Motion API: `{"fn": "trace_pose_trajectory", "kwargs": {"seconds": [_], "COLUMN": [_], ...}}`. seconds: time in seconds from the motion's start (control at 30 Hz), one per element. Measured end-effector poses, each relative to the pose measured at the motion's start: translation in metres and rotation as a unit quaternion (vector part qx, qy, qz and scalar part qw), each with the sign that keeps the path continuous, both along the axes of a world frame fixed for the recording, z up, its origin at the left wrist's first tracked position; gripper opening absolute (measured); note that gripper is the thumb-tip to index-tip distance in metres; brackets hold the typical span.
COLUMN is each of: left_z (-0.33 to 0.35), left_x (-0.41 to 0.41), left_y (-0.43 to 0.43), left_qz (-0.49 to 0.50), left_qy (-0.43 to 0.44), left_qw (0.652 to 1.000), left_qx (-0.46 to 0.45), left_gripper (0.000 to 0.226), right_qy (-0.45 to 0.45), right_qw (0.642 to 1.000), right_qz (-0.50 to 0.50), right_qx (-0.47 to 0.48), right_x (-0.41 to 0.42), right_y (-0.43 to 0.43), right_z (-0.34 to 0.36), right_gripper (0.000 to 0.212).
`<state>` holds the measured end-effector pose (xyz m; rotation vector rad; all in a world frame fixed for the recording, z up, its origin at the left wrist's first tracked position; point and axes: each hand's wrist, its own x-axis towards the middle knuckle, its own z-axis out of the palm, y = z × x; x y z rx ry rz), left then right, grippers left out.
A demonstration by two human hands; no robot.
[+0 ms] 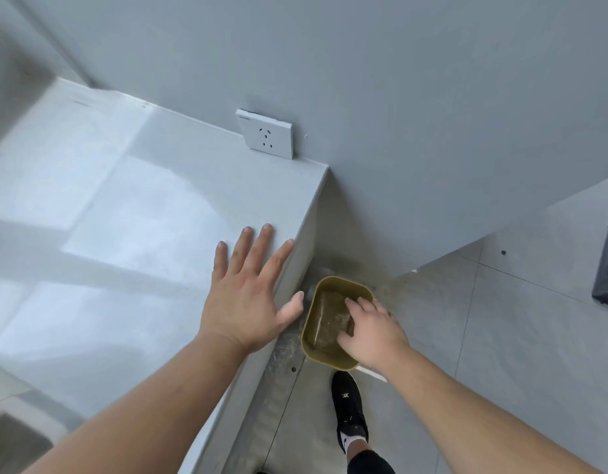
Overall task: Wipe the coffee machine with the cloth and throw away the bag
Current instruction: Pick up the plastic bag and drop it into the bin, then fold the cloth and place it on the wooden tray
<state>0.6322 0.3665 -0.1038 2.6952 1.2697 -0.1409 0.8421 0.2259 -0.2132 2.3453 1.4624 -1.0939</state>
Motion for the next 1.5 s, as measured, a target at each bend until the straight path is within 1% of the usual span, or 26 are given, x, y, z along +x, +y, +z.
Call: {"fn": "trace_pose_trajectory", "kwargs": {"seconds": [0.2, 0.3, 0.4, 0.6, 0.73, 0.83, 0.93, 1.13, 1.3, 1.5], "left_z": [0.019, 0.042, 0.075, 0.152, 0.198, 0.231, 0.264, 0.327, 0.363, 0.380], "left_x": [0.006, 0.007, 0.004, -0.018, -0.043, -0.063, -0.085, -0.142, -0.207, -0.288], "left_y": [0.003, 0.003, -0.002, -0.011, -0.015, -0.016, -0.017, -0.025, -0.043, -0.079], "left_qz": [0.006, 0.020, 0.040, 0.097, 0.142, 0.156, 0.171, 0.202, 0.244, 0.303], "left_qy": [0.053, 0.062, 0.051, 0.009, -0.024, -0.036, -0.053, -0.091, -0.081, -0.066], "left_qw": [0.997, 0.994, 0.993, 0.994, 0.990, 0.987, 0.982, 0.968, 0.954, 0.934], "left_qx": [-0.054, -0.089, -0.099, -0.053, -0.008, 0.022, 0.058, 0.113, 0.155, 0.177], "left_gripper": [0.096, 0.093, 0.089, 0.085, 0.083, 0.081, 0.079, 0.074, 0.075, 0.078], "right_qy": [-0.025, -0.035, -0.040, -0.054, -0.055, -0.062, -0.069, -0.045, -0.014, 0.009], "right_qw": [0.996, 0.992, 0.987, 0.959, 0.939, 0.923, 0.906, 0.870, 0.838, 0.807], "right_qz": [0.035, 0.053, 0.067, 0.131, 0.177, 0.205, 0.226, 0.248, 0.293, 0.359], "right_qx": [0.079, 0.109, 0.143, 0.245, 0.289, 0.320, 0.352, 0.424, 0.460, 0.469], "right_x": [0.006, 0.010, 0.011, -0.006, -0.032, -0.054, -0.076, -0.133, -0.203, -0.289], "right_y": [0.008, 0.016, 0.029, 0.063, 0.085, 0.098, 0.110, 0.126, 0.128, 0.116], "right_z": [0.069, 0.105, 0.145, 0.238, 0.290, 0.323, 0.355, 0.421, 0.459, 0.476], "right_gripper": [0.084, 0.087, 0.088, 0.082, 0.078, 0.077, 0.077, 0.078, 0.077, 0.082]}}
